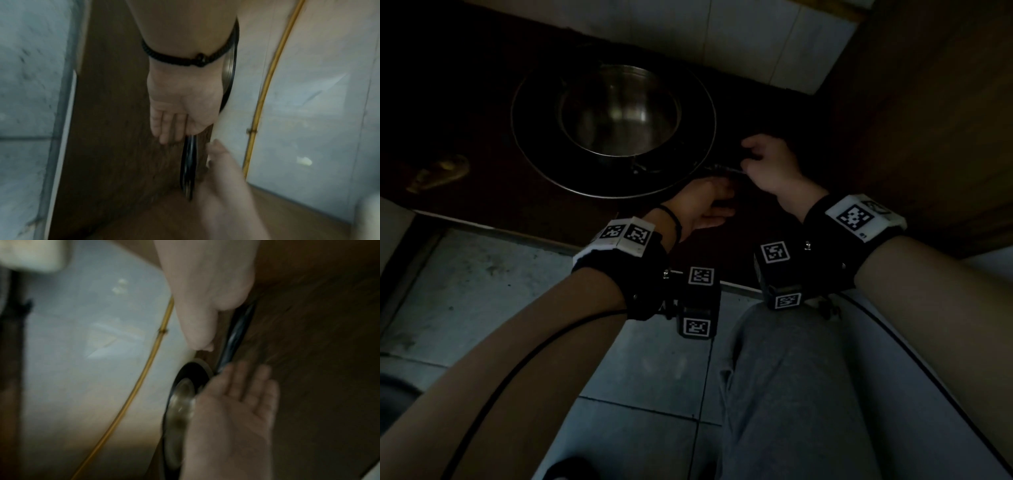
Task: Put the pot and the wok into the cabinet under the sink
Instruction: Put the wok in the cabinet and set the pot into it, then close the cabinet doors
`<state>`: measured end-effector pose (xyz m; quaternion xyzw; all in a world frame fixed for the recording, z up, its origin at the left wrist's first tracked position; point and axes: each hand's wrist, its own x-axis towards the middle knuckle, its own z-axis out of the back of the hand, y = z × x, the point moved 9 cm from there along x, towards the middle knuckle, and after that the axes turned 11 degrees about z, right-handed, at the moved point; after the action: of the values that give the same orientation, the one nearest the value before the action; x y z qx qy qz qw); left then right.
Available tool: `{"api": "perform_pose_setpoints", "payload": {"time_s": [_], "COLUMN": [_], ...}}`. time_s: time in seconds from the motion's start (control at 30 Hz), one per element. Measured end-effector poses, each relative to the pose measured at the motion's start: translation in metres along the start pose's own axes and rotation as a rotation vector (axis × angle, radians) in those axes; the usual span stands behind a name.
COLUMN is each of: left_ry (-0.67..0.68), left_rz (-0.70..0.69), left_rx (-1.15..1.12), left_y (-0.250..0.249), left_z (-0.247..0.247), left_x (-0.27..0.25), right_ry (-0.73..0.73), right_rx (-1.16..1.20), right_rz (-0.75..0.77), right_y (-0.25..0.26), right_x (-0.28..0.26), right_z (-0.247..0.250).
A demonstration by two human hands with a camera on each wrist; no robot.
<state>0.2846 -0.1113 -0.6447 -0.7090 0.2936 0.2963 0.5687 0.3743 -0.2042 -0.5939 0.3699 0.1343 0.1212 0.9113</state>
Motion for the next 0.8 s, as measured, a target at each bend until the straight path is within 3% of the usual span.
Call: {"api": "perform_pose_setpoints", "payload": {"time_s": [0.17,0.3,0.53,0.8], "left_ry": [-0.058,-0.186,-0.338,-0.465], "left_rz": [0.007,0.038,0.129,0.179], "left_rx": [-0.018,-0.112,-0.231,-0.44], "left_y": [0.0,0.007,0.026,0.03], "left_z": [0.05,0.113,0.18,0.2], "left_x": [-0.029,-0.071,-0.202,-0.362], "right_ry": [0.068,0.113,0.398,0.65], "right_rx": [0.146,0.237,0.317,0.355], "right_rz": [0.13,0.126,0.015,-0.118], "right_y": [0.072,0.128,0.221,0.325], "right_x": [0.007,-0.002,-0.076,-0.177], "right_z": [-0.029,-0.064,-0.112,-0.107]}}
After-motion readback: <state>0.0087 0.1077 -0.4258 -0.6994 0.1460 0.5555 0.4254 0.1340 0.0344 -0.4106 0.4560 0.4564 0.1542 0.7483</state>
